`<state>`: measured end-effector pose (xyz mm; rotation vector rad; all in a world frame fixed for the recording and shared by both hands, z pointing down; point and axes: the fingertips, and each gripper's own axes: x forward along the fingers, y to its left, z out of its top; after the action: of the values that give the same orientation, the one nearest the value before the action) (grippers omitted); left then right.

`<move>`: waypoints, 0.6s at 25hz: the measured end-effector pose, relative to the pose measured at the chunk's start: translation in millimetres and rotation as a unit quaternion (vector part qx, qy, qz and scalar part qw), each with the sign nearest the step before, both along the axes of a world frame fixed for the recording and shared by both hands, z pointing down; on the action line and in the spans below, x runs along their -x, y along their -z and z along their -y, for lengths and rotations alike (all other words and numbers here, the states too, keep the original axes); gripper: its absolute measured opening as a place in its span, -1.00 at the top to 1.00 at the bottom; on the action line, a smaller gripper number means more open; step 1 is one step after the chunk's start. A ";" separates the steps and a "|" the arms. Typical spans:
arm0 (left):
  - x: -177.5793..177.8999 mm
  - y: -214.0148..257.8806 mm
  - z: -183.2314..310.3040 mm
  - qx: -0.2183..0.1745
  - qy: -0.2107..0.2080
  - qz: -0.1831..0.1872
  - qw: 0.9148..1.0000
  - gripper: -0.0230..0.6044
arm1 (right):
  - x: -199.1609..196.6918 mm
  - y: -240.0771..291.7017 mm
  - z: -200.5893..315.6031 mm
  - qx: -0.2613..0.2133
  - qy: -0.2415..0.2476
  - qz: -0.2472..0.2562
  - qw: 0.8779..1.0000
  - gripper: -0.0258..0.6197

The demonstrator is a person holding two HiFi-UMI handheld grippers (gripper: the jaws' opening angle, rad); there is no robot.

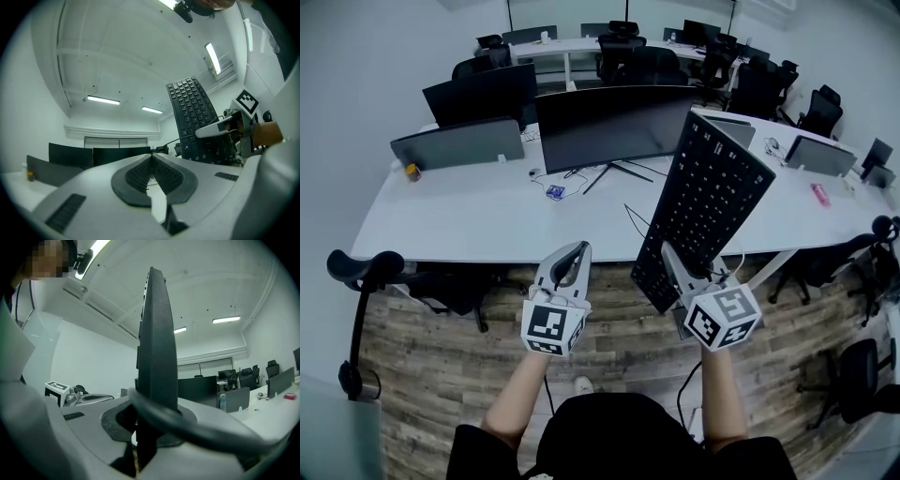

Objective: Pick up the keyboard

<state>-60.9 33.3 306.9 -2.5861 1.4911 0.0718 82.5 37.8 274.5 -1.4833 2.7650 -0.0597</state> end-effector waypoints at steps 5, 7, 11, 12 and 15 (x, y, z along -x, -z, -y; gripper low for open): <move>-3.0 0.1 -16.8 0.004 0.006 0.000 1.000 0.89 | -2.7 2.0 -16.8 -0.001 0.009 0.003 1.000 0.68; -3.4 1.5 -20.5 0.004 0.006 0.000 1.000 0.89 | -2.7 2.8 -20.5 0.000 0.010 0.004 1.000 0.68; -19.6 -1.4 -41.2 0.007 0.006 -0.001 1.000 0.89 | -17.9 -2.9 -39.0 0.003 0.013 0.006 1.000 0.68; -23.0 -2.8 -45.9 0.008 0.006 0.000 1.000 0.89 | -20.6 -4.6 -43.0 0.004 0.014 0.006 1.000 0.68; -28.3 -5.4 -54.8 0.009 0.006 0.002 1.000 0.89 | -24.8 -8.5 -50.1 0.006 0.014 0.005 1.000 0.68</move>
<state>-32.5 88.1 312.3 -2.5891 1.5139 0.0505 107.3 88.0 283.0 -1.4442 2.7824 -0.0846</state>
